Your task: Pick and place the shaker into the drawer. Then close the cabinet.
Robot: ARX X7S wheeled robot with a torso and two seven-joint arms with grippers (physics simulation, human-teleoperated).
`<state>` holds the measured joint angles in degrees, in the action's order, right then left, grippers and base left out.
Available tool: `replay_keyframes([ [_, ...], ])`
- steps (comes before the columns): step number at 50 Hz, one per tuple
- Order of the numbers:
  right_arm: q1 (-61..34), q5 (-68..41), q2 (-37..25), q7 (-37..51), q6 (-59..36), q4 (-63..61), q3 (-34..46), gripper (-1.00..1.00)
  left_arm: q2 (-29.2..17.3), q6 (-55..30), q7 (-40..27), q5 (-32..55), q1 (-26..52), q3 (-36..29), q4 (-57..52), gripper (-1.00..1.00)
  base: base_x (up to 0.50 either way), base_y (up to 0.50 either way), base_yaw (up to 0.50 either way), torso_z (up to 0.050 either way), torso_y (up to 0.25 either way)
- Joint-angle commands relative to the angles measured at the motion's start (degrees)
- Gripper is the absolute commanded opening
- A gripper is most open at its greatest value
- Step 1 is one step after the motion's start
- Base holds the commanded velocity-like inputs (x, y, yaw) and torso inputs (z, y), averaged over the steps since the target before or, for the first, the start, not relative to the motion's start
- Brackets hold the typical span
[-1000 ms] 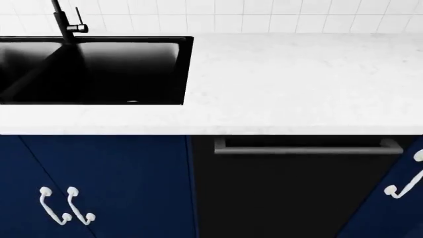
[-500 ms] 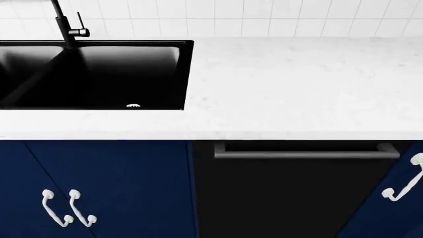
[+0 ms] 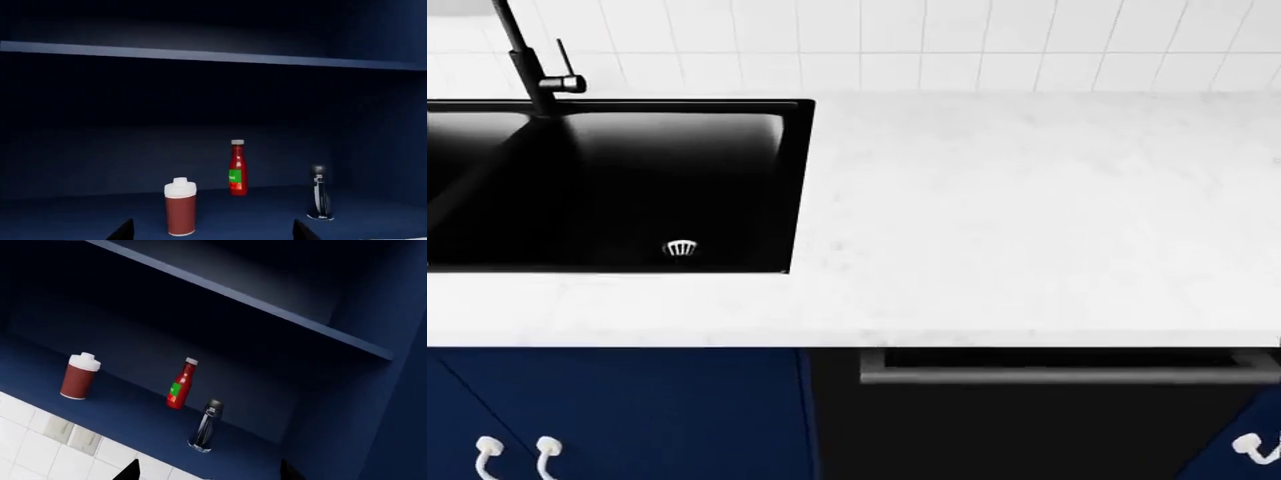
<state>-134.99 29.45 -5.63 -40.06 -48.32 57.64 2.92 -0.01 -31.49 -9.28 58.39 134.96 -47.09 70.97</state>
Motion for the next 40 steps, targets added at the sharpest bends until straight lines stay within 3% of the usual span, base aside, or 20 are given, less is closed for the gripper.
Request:
replay_keyframes([
  [1, -0.01, -0.28, -0.43, 0.04, 0.44, 1.74, 0.16, 1.00, -0.01, 2.82, -0.35, 11.29, 0.00, -11.15, 1.27, 1.00, 0.50, -0.01, 0.00, 0.000, 0.000],
  [36, -0.01, -2.46, -0.94, 0.60, 0.98, 4.01, 0.24, 1.00, -0.02, 6.44, -0.18, 25.97, -0.34, -28.17, 1.86, 1.00, 0.50, 0.00, 0.00, 0.000, 0.001],
  [40, -0.01, -2.88, -0.87, 0.88, 0.77, 4.15, 0.23, 1.00, -0.02, 6.62, 0.12, 26.75, -0.52, -29.55, 1.94, 1.00, 0.00, 0.00, 0.00, 0.000, 0.004],
])
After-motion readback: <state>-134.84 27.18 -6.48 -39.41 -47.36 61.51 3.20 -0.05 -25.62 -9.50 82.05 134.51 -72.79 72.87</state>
